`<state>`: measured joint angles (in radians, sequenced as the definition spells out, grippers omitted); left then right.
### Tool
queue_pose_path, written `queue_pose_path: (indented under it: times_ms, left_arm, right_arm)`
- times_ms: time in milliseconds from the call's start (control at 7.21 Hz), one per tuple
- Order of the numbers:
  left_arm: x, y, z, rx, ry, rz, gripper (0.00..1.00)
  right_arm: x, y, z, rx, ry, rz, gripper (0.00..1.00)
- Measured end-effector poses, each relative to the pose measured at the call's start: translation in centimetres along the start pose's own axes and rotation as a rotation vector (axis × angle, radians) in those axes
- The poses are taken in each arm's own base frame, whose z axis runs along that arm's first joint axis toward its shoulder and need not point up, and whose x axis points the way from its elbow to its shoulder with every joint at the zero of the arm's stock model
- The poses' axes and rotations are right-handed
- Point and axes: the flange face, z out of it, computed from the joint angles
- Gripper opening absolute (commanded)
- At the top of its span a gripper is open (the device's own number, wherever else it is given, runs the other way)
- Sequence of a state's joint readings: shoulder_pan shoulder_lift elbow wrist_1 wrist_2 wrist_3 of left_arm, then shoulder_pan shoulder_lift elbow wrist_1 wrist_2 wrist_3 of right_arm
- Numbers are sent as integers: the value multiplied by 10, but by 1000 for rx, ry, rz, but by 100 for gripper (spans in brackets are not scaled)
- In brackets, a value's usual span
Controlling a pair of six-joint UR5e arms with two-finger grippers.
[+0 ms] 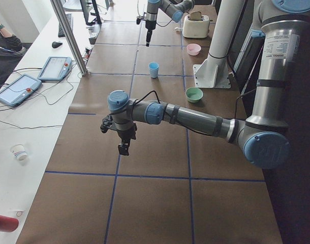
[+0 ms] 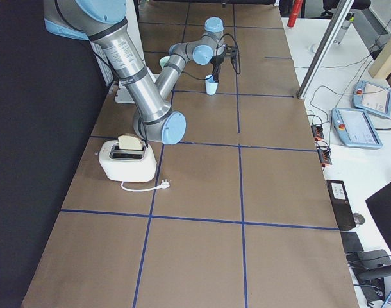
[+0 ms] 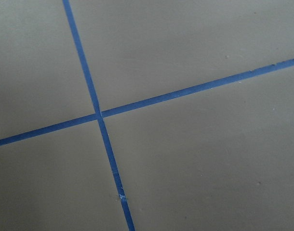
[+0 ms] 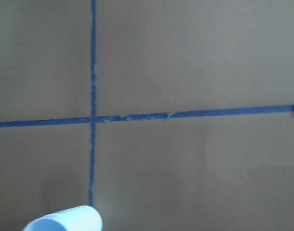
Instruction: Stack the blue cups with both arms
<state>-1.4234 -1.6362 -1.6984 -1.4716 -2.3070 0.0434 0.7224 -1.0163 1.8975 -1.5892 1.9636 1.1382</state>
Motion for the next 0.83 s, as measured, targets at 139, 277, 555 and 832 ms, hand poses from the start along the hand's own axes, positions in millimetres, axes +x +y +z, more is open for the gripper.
queue_pose_path:
  times_ms: [139, 277, 555, 832]
  left_arm:
    - [-32, 8, 0, 1, 43, -37, 100]
    - [-59, 16, 1, 4, 70, -82, 100]
    - [-97, 35, 1, 8, 87, -163, 100]
    - [-117, 54, 0, 15, 90, -207, 100]
  right_arm:
    - [51, -20, -9, 6, 33, -66, 100]
    - [99, -39, -19, -4, 55, -116, 100]
    - [210, -64, -34, -42, 106, -192, 100]
    - [311, -74, -49, -92, 110, -191, 100]
